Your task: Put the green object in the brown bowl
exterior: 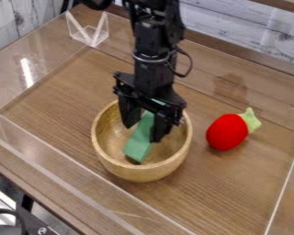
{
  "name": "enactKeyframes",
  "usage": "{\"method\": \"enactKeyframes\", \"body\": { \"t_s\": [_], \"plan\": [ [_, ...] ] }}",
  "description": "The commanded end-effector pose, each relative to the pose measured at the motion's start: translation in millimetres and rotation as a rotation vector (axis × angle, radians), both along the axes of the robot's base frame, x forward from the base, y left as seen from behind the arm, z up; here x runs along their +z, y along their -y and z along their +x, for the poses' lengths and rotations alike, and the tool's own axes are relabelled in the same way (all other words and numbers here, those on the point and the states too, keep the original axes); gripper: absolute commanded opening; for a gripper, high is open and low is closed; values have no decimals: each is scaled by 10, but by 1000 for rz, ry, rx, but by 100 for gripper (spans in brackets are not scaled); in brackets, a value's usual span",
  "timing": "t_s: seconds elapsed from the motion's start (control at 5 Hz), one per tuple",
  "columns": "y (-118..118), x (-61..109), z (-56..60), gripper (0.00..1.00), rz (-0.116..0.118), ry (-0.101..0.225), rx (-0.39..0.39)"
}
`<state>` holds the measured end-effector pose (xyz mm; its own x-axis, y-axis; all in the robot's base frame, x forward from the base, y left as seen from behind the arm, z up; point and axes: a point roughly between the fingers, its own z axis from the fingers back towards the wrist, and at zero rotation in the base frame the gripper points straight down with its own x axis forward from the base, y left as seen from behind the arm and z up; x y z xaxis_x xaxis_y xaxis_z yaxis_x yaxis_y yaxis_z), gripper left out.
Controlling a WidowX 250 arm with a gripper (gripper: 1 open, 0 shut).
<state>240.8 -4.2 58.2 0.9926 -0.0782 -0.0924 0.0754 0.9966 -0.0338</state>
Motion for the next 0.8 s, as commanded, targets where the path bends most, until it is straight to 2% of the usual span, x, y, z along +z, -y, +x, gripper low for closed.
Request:
{"method": "enactKeyframes", "body": {
  "t_s": [0.0,0.2,0.4,0.6],
  "plan": [
    [56,43,77,0,7,50,33],
    [96,22,73,0,16,55,68],
    [30,84,94,100,28,53,81],
    [-37,148,116,100,35,52,98]
  ]
}}
